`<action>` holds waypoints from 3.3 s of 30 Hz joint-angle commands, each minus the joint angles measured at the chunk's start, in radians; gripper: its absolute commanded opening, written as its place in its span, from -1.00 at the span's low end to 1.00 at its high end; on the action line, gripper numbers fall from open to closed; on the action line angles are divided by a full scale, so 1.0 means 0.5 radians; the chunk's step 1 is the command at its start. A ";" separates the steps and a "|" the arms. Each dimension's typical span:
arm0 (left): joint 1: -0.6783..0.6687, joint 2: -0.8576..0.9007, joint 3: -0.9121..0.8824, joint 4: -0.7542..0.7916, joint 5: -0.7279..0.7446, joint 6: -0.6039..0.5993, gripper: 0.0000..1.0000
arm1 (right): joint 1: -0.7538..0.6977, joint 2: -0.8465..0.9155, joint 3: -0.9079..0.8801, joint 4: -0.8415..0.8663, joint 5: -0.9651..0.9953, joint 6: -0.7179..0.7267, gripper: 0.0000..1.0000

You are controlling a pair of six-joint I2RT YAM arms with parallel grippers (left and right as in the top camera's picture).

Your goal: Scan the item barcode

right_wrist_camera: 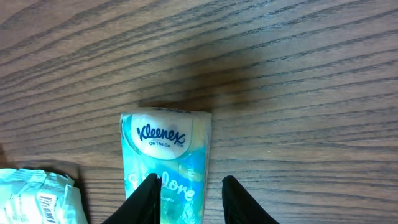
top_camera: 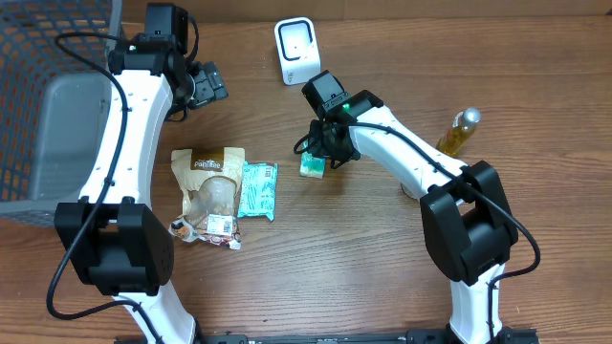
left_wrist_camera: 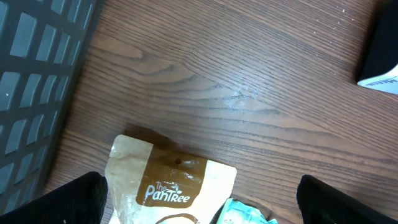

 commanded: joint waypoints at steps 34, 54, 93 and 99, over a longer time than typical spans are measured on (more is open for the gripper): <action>-0.014 -0.023 0.037 0.002 0.009 -0.020 1.00 | 0.009 -0.021 -0.264 0.293 -0.074 0.149 -0.46; -0.014 -0.023 0.037 0.001 0.009 -0.020 1.00 | 0.009 -0.021 -0.555 0.570 -0.101 0.250 -0.56; -0.014 -0.023 0.037 0.002 0.009 -0.020 0.99 | 0.009 -0.020 -0.627 0.572 -0.101 0.244 -0.47; -0.014 -0.023 0.037 0.002 0.009 -0.020 1.00 | 0.008 -0.020 -0.629 0.575 -0.125 0.244 -0.67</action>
